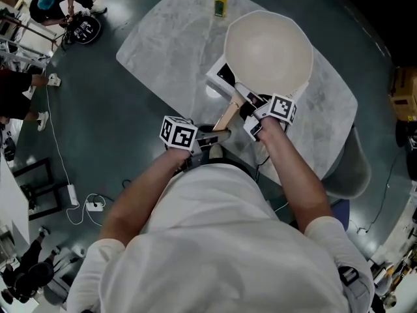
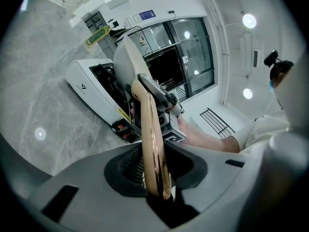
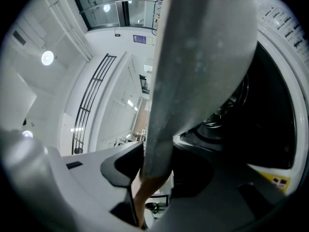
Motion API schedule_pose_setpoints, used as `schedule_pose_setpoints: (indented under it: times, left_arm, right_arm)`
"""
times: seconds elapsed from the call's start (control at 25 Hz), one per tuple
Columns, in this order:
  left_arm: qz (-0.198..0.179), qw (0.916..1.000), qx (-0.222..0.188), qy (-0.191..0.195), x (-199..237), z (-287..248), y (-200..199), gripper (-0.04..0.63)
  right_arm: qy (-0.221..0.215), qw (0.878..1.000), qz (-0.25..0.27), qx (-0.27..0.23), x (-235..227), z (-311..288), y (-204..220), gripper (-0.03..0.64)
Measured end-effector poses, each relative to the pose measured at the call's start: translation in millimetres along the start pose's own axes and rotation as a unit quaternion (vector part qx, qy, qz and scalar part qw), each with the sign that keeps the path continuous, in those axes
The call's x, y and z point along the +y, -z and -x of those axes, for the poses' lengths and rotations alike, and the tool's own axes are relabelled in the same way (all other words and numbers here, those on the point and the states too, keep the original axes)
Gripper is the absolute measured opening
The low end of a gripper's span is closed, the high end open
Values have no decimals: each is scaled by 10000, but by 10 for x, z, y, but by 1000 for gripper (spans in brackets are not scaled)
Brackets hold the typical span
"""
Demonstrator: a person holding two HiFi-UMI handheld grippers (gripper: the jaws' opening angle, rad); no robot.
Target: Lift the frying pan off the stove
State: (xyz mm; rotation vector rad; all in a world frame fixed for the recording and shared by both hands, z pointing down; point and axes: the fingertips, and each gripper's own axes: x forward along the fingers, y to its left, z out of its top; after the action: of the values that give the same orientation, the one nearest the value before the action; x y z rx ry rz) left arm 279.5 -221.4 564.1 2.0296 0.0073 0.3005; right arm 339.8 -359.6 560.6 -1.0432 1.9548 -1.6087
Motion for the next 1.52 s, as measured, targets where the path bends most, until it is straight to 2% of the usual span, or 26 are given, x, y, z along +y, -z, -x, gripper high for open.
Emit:
schedule_pose_setpoints:
  times: [0.4, 0.52, 0.72, 1.16, 1.36, 1.52]
  left_arm:
    - [-157, 9992, -361, 14, -263, 632, -6, 115]
    - [-196, 9987, -459, -18, -320, 939, 83, 115]
    - [-256, 9973, -692, -32, -369, 1721, 453, 115]
    - [-275, 9943, -1007, -208, -813, 2284, 551, 115]
    - [-326, 9928, -1131, -206, -835, 3055, 1157, 117]
    - [-332, 9927, -1147, -180, -884, 3339, 1417, 117]
  right_arm:
    - [-197, 9992, 238, 253, 584, -345, 354, 173]
    - [-266, 9986, 272, 369, 774, -512, 612, 173]
    - [-384, 9971, 366, 539, 1104, -902, 1371, 174]
    - [-592, 9935, 428, 874, 1718, -1092, 1804, 173]
    - [-694, 9920, 479, 939, 1940, -1360, 2748, 175]
    - [-691, 9918, 475, 966, 2030, -1417, 3126, 175]
